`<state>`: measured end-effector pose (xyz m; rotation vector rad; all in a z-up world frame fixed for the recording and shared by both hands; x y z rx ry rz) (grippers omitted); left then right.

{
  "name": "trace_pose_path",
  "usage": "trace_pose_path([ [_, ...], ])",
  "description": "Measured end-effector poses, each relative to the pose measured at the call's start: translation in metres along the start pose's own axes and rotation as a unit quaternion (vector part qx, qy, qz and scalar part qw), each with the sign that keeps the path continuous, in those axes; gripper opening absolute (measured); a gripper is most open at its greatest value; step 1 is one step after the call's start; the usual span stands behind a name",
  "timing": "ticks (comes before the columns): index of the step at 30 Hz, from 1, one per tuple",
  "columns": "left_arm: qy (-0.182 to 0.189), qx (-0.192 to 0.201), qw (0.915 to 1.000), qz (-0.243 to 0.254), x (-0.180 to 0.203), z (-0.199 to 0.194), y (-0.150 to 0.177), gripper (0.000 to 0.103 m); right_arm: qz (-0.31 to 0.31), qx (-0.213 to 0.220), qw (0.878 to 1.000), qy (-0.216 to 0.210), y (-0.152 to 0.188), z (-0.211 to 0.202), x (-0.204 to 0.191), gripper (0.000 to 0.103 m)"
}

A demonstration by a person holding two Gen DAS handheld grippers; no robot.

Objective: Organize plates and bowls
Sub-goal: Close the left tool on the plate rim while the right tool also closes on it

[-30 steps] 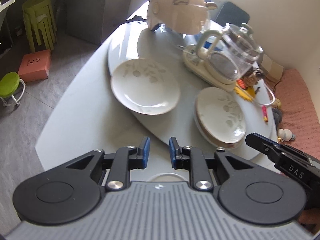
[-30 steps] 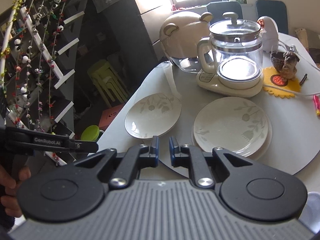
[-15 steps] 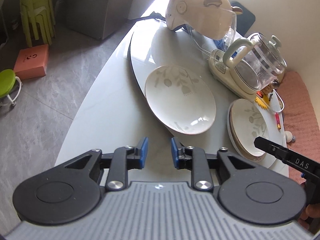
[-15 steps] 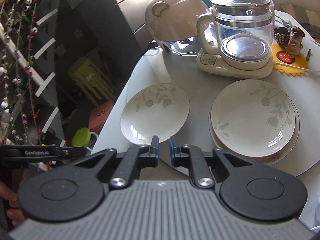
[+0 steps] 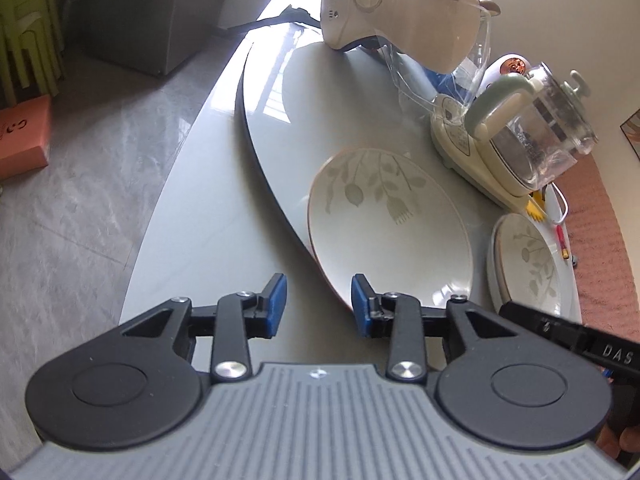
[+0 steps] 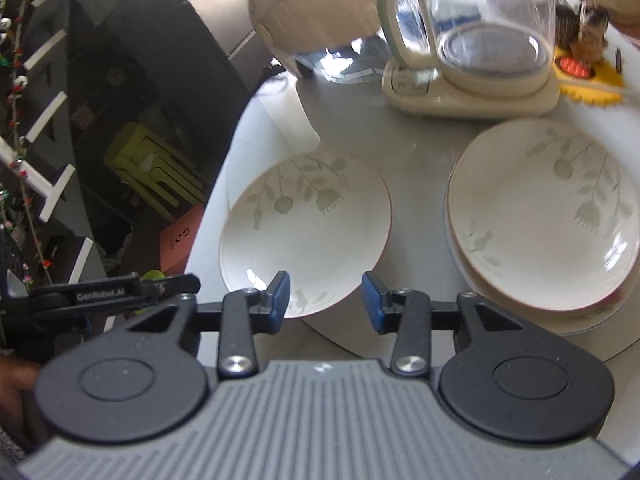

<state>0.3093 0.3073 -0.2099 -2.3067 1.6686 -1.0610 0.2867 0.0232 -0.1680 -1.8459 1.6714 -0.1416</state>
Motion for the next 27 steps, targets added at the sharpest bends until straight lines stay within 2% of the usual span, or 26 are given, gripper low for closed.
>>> trace_pose_path([
  [13, 0.027, -0.007, 0.9989, 0.038, -0.011, 0.056, -0.040, 0.040, 0.041, 0.002, 0.997, 0.058, -0.012, 0.052, 0.008, 0.042],
  [15, 0.035, -0.014, 0.9987, 0.036, -0.014, 0.065, -0.045, 0.039, 0.041, -0.004, 0.997, 0.061, -0.013, 0.058, 0.009, 0.035],
  [19, 0.053, -0.011, 0.9974, 0.048, -0.012, 0.072, -0.053, 0.036, 0.033, -0.005, 0.997, 0.066, -0.014, 0.064, 0.009, 0.032],
  [23, 0.038, -0.011, 0.9950, 0.091, -0.002, 0.077, -0.059, 0.032, 0.037, -0.003, 0.997, 0.069, -0.015, 0.070, 0.013, 0.024],
  [27, 0.046, -0.014, 0.9950, 0.088, -0.006, 0.084, -0.062, 0.026, 0.042, -0.003, 0.997, 0.070, -0.013, 0.075, 0.018, 0.015],
])
Point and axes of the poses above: each gripper's, at about its wrist camera, not at the fingertips, and z roughly the way its jaws point, x to its right, y to its underside, the point moved 1 cm from there along z, roughly the way its jaws point, and after that the axes turned 6 degrees about y, right-handed, at the moved point
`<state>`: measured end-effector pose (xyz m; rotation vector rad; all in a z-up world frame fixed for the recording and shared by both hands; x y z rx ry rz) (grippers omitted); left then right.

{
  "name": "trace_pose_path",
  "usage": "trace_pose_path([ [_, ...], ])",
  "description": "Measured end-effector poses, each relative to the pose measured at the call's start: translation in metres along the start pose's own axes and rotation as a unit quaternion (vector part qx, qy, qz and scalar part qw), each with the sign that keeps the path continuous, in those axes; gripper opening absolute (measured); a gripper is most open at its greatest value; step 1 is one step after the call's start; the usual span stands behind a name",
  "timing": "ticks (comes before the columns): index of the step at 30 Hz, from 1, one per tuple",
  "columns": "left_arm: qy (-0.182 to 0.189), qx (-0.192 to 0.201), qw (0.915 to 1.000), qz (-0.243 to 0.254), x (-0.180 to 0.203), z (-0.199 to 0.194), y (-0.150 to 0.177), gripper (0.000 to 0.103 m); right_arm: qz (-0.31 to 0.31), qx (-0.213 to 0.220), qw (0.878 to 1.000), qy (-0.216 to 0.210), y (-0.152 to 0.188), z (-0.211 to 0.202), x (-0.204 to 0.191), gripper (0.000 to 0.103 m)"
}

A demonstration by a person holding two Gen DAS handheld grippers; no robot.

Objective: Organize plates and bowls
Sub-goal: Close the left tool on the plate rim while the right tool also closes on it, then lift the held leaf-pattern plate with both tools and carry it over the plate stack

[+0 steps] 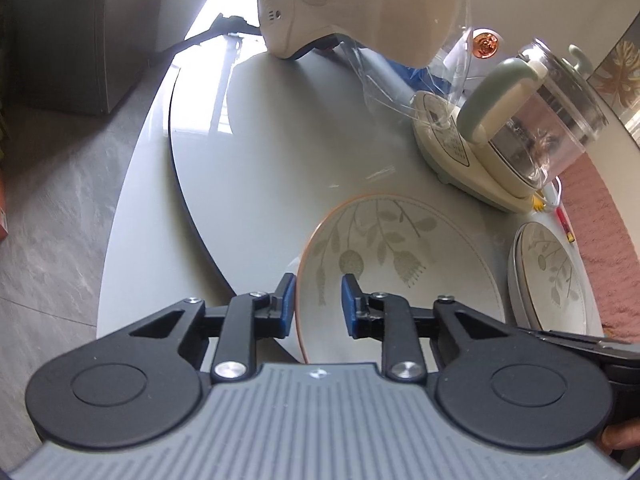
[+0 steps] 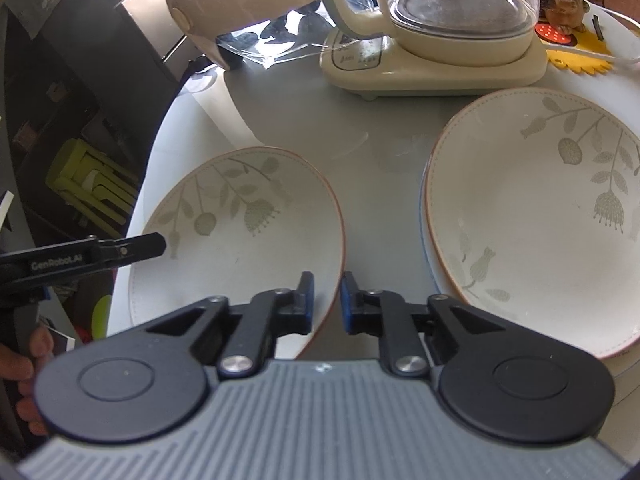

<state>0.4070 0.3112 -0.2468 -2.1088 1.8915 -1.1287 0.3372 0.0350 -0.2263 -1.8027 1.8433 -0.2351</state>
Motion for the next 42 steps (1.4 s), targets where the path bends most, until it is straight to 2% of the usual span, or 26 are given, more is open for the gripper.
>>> trace_pose_path([
  [1, 0.000, -0.001, 1.0000, 0.000, -0.002, 0.002, -0.001, 0.023, 0.005, -0.002, 1.000, -0.003, 0.001, 0.001, 0.001, 0.015],
  [5, -0.001, -0.004, 1.0000, 0.005, -0.004, 0.005, -0.005, 0.022, 0.020, -0.005, 1.000, -0.017, 0.000, 0.004, 0.003, 0.013],
  [10, 0.013, -0.005, 0.9997, -0.021, -0.013, 0.006, -0.009, 0.022, 0.019, -0.007, 1.000, -0.022, -0.001, 0.000, 0.002, 0.013],
  [23, 0.019, 0.007, 0.9980, -0.061, -0.008, -0.010, -0.021, 0.022, 0.020, -0.010, 0.998, -0.052, -0.014, -0.017, 0.009, 0.013],
  [29, 0.023, 0.014, 0.9979, -0.059, 0.009, -0.016, -0.032, 0.022, 0.018, -0.007, 0.998, -0.062, -0.024, -0.032, 0.020, 0.013],
  [37, 0.051, 0.024, 0.9952, -0.080, 0.038, -0.011, -0.039, 0.022, 0.034, -0.010, 0.997, -0.066, -0.038, -0.054, 0.048, 0.013],
  [42, 0.069, 0.030, 0.9945, -0.073, 0.065, -0.007, -0.043, 0.022, 0.034, -0.003, 0.997, -0.063, -0.042, -0.069, 0.066, 0.013],
])
Point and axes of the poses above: each gripper's, at about its wrist camera, not at the fingertips, and z roughly the way its jaws point, x to its right, y to its underside, the point moved 1 cm from there along z, roughly the way its jaws point, and after that the axes turned 6 degrees about y, right-handed, at the moved point
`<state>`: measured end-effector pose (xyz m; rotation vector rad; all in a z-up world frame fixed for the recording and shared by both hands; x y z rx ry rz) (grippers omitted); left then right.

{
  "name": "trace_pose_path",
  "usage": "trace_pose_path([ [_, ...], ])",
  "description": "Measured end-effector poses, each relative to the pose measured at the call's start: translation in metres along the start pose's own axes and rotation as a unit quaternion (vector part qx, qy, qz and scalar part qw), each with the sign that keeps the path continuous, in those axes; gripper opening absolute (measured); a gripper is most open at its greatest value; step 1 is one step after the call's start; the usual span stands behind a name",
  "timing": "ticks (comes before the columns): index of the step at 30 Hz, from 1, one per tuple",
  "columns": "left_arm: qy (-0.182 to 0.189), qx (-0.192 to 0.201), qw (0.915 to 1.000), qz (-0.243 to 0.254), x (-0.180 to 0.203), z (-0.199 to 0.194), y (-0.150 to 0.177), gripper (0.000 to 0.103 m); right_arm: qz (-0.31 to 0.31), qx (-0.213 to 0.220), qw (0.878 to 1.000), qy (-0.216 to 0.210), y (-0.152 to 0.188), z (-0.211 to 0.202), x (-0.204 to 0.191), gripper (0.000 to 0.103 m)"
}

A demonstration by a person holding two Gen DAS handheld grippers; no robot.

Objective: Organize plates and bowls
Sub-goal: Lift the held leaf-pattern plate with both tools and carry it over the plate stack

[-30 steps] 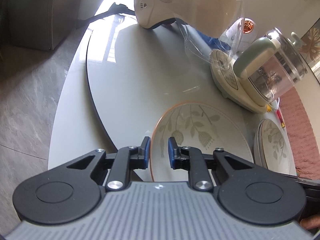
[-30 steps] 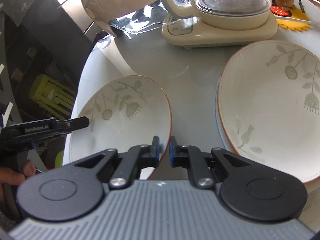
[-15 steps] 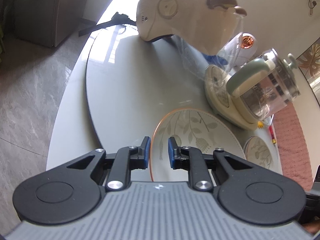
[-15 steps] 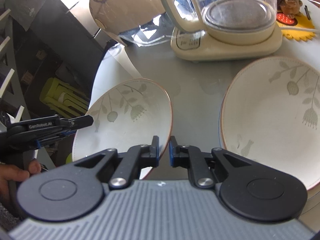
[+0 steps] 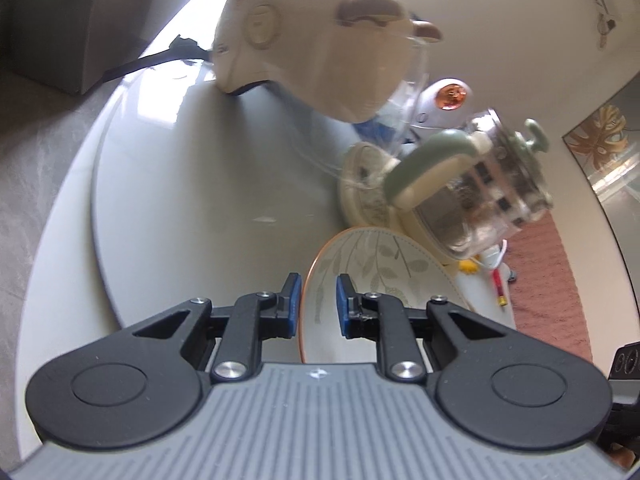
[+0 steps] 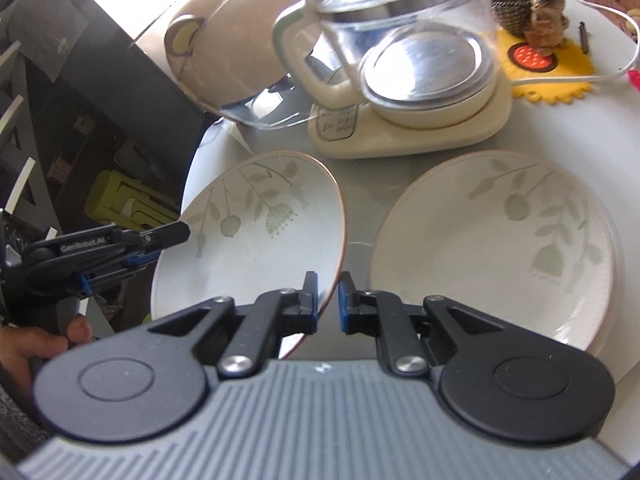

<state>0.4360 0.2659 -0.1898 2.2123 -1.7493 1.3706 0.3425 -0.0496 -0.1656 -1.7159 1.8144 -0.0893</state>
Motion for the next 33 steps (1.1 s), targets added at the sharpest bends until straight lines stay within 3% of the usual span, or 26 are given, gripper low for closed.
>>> trace_pose_path([
  [12, 0.003, -0.017, 0.9998, 0.011, 0.056, 0.036, 0.023, 0.022, 0.012, 0.000, 1.000, 0.007, -0.005, -0.022, 0.058, 0.013],
  [17, 0.017, -0.010, 0.9998, -0.007, 0.073, 0.053, 0.034, 0.022, 0.004, 0.002, 1.000, 0.013, -0.005, -0.031, 0.082, 0.013],
  [33, -0.021, -0.027, 0.9994, -0.007, 0.113, 0.093, 0.070, 0.022, -0.026, -0.022, 0.999, 0.011, -0.011, -0.028, 0.142, 0.013],
])
Point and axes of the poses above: each gripper's, at about its wrist camera, not at the fingertips, and z roughly the way its jaws point, x to its right, y to its underside, the point moved 1 cm from there along z, roughly the way its jaws point, and after that the axes turned 6 degrees about y, right-handed, at the moved point
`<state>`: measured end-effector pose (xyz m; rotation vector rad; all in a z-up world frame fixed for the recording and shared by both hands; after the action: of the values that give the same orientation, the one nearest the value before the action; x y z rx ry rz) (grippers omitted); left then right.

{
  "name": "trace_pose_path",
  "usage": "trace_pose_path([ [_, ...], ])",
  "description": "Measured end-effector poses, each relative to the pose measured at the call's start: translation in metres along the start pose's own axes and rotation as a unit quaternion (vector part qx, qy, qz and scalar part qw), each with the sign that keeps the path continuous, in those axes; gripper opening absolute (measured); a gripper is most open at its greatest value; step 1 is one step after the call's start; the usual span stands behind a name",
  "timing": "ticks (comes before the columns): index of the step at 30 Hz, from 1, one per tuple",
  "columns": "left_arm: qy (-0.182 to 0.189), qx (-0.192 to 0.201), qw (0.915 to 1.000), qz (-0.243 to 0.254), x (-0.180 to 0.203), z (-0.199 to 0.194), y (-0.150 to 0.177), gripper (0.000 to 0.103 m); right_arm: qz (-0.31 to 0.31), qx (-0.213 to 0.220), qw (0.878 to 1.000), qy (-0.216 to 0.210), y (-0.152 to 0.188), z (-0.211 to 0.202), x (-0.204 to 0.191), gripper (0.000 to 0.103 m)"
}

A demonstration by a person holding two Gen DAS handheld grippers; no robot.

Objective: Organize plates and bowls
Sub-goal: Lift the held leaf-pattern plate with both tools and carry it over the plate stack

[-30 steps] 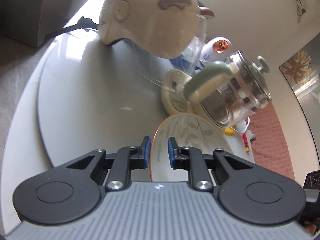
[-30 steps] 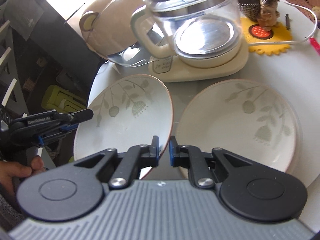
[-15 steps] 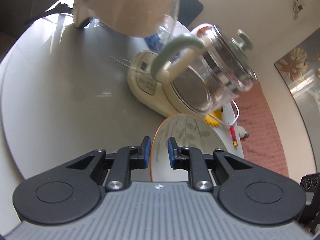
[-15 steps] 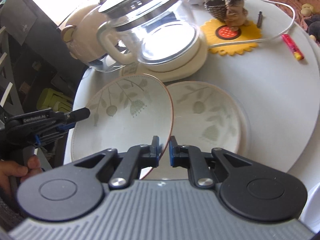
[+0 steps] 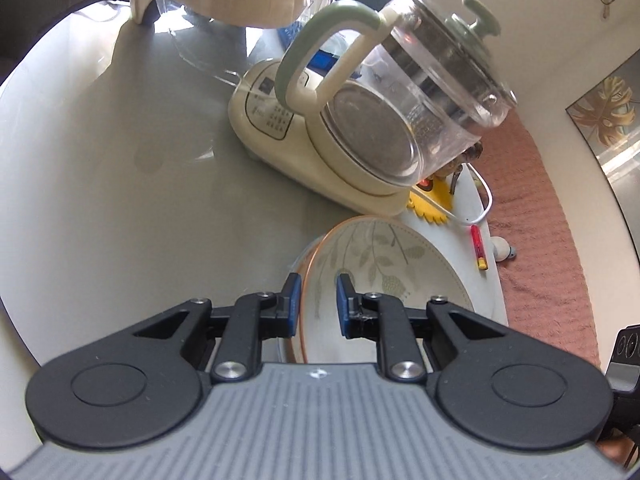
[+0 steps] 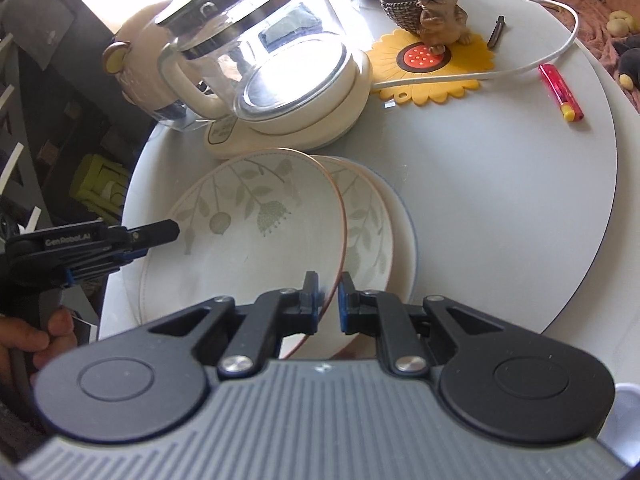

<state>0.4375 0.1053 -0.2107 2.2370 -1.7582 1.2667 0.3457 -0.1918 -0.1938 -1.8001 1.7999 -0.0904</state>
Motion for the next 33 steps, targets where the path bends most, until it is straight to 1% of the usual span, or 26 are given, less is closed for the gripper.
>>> trace_pose_path([
  [8, -0.012, 0.000, 0.9999, -0.008, 0.010, 0.012, 0.007, 0.022, -0.014, -0.009, 1.000, 0.003, -0.007, 0.005, 0.012, 0.013],
  [14, -0.017, -0.002, 0.9997, -0.017, 0.011, 0.023, 0.010, 0.022, -0.029, -0.007, 1.000, 0.011, -0.014, 0.011, 0.017, 0.013],
  [20, -0.022, -0.003, 0.9996, -0.016, 0.013, 0.028, 0.010, 0.022, -0.031, -0.008, 0.999, 0.008, -0.018, 0.015, 0.021, 0.013],
  [24, -0.025, -0.010, 0.9995, -0.018, 0.013, 0.032, 0.010, 0.022, -0.026, -0.009, 1.000, 0.010, -0.018, 0.019, 0.024, 0.013],
  [31, -0.049, -0.026, 0.9984, -0.009, 0.013, 0.034, 0.009, 0.022, -0.029, -0.010, 0.999, 0.013, -0.016, 0.025, 0.021, 0.013],
  [33, -0.047, -0.028, 0.9985, -0.010, 0.012, 0.034, 0.008, 0.022, -0.038, -0.006, 0.999, 0.020, -0.016, 0.026, 0.018, 0.013],
])
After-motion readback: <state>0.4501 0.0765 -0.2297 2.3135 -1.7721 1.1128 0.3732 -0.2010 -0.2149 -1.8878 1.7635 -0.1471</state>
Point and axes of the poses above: each gripper's, at about its wrist camera, not at the fingertips, and z roughly the way its jaws point, x to its right, y to its underside, the point moved 1 cm from there along z, roughly the way its jaws point, and after that the axes turned 6 degrees about y, right-handed, at the moved point
